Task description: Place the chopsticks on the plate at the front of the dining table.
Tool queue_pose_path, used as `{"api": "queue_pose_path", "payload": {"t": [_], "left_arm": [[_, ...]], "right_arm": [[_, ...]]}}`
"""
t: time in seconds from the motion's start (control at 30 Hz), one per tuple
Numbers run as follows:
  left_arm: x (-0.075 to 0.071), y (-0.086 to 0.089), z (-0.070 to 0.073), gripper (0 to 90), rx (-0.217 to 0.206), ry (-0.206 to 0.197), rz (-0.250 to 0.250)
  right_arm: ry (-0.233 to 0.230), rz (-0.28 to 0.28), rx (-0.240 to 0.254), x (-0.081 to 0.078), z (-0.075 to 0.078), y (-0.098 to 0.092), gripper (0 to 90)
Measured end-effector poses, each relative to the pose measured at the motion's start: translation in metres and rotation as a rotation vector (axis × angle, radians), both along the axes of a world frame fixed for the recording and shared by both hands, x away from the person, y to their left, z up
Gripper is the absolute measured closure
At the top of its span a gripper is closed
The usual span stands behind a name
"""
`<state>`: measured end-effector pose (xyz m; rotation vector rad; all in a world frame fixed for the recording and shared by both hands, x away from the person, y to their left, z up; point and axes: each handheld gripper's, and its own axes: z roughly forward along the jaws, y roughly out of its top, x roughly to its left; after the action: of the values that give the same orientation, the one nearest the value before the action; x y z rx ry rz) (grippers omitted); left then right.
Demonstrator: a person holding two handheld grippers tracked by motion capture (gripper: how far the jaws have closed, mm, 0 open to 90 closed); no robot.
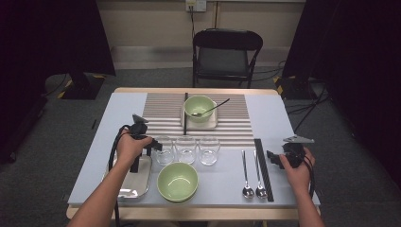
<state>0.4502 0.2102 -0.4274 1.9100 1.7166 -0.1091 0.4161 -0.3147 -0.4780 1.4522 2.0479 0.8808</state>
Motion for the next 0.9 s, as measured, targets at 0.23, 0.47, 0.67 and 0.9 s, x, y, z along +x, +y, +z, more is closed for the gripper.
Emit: {"api": "queue_pose_path", "payload": {"t": [0.23, 0.47, 0.67, 0.9], "left_arm": [[0.000, 0.001, -0.001, 75.1, 0.034, 0.027, 0.005], [0.000, 0.008, -0.003, 82.7, 0.037, 0.041, 0.027], [0.001, 0.013, -0.004, 84.2, 0.013, 0.068, 0.030], [0.001, 0.014, -0.002, 85.0, 0.012, 0.072, 0.034]], "right_arm": [[0.000, 0.001, 0.000, 0.000, 0.000, 0.000, 20.2], [0.000, 0.000, 0.000, 0.000, 0.000, 0.000, 20.2], [0.000, 0.000, 0.001, 0.000, 0.000, 0.000, 20.2], [0.000, 0.000, 0.001, 0.000, 0.000, 0.000, 20.2]]}}
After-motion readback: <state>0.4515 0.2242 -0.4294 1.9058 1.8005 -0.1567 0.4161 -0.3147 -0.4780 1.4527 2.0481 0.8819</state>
